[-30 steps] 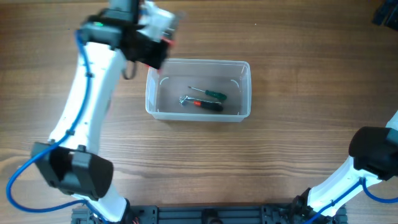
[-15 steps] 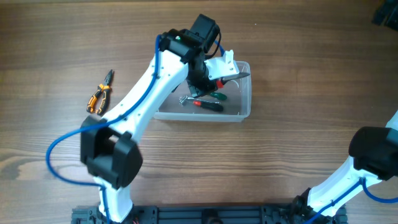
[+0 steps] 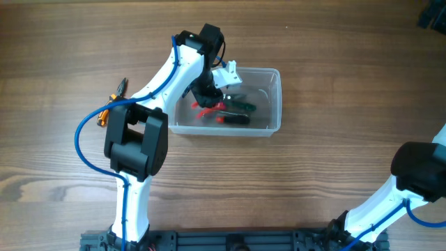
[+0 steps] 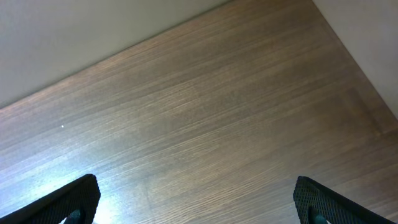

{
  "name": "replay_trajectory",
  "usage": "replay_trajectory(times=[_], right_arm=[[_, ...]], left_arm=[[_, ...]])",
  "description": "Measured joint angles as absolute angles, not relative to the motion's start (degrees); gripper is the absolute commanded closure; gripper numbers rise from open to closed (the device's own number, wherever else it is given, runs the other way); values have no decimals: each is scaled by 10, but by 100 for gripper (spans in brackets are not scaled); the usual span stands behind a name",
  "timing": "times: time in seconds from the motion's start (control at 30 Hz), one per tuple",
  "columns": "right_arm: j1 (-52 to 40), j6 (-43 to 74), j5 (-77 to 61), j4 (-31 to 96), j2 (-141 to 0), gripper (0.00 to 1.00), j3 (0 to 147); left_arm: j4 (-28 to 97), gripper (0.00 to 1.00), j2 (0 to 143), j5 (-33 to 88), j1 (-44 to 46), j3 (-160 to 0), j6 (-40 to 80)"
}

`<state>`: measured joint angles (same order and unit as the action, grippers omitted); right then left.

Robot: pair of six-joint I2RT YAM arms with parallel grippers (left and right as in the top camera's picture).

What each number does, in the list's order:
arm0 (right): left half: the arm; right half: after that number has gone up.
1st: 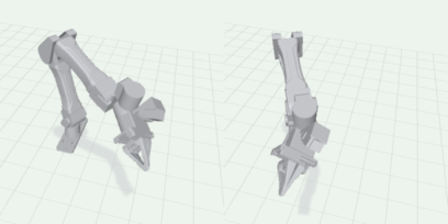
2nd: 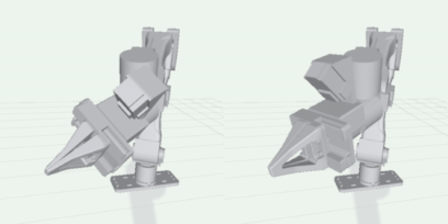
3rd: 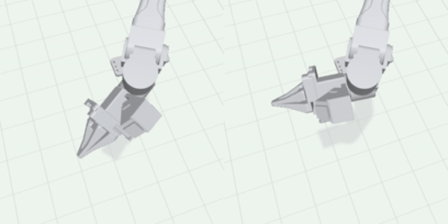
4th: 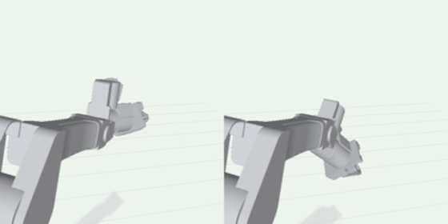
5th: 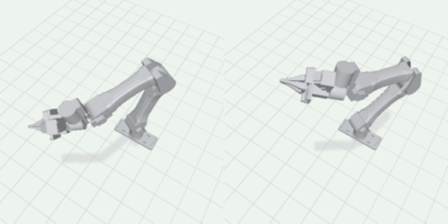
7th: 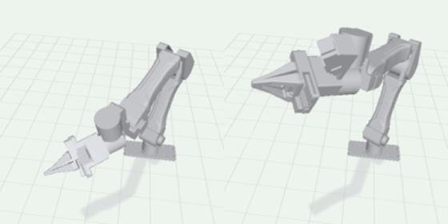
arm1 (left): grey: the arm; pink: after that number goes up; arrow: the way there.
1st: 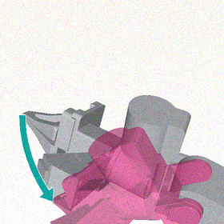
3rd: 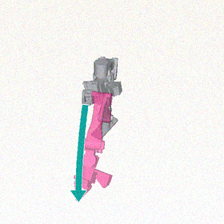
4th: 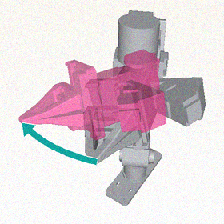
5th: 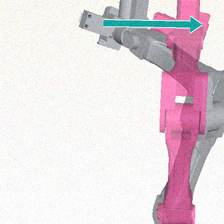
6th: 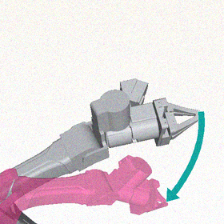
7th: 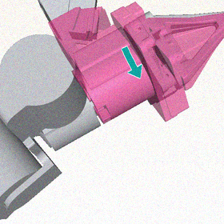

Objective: Pack container
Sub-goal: 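Carry the red snips into the container and release, then move the left gripper to the orange pliers and grasp them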

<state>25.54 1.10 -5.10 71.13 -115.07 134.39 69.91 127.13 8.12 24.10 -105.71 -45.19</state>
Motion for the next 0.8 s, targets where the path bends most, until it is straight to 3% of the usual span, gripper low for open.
replay_trajectory(times=[0.07,0.27,0.37,0.43,0.6,0.8], right_arm=[[255,11,-51,711,-1151,0,1344],[255,11,-51,711,-1151,0,1344],[255,11,-51,711,-1151,0,1344],[255,11,-51,711,-1151,0,1344],[255,11,-51,711,-1151,0,1344],[255,11,-51,711,-1151,0,1344]], left_arm=[[700,21,1271,89,242,-1057,-451],[701,26,1269,114,242,-1061,-447],[699,27,1216,113,240,-1087,-425],[697,34,1147,86,227,-1097,-396],[756,51,1037,-40,120,-1120,-286],[785,53,1054,-61,-57,-1086,-152]])
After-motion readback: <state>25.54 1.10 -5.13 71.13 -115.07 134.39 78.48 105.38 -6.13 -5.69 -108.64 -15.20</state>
